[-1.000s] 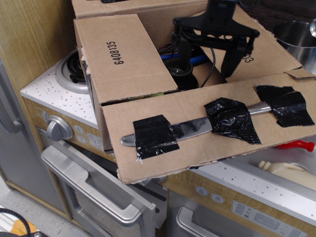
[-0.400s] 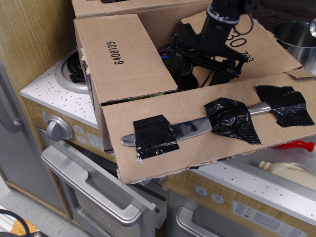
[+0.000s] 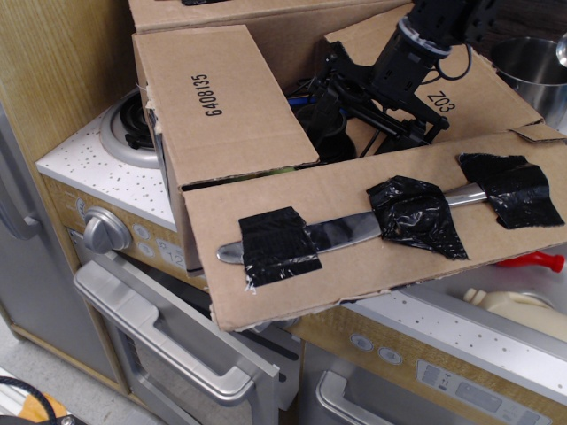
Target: Open large4fbox flaps
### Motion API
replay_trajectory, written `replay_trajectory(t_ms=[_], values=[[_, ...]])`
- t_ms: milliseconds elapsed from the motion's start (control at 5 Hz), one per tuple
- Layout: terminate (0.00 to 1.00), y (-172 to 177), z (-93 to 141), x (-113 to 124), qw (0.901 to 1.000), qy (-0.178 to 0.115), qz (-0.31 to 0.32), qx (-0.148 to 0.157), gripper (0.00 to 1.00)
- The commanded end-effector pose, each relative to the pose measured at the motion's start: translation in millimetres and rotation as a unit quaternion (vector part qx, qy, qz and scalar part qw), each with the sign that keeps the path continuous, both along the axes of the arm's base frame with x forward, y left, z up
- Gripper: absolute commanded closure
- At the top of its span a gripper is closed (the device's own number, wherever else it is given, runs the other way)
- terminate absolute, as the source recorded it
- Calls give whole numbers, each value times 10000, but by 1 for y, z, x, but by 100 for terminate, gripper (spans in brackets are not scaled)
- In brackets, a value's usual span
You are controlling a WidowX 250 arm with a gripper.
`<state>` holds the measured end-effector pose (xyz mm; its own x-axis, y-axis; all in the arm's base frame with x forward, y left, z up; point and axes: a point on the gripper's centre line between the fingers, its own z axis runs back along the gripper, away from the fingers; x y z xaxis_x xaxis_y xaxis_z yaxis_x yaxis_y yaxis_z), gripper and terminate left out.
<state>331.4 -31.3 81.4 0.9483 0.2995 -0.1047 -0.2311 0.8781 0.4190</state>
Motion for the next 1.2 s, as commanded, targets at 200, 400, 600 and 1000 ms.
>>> replay_trajectory(t_ms=[200, 400, 600, 1000], values=[[0, 28, 45, -10, 9952, 375, -722, 547, 0], [0, 47, 58, -12, 9910, 488, -949, 803, 0], [0, 61, 73, -18, 9874, 608, -1041, 1027, 0], [0, 101, 94, -41, 9896, 634, -947, 882, 0]])
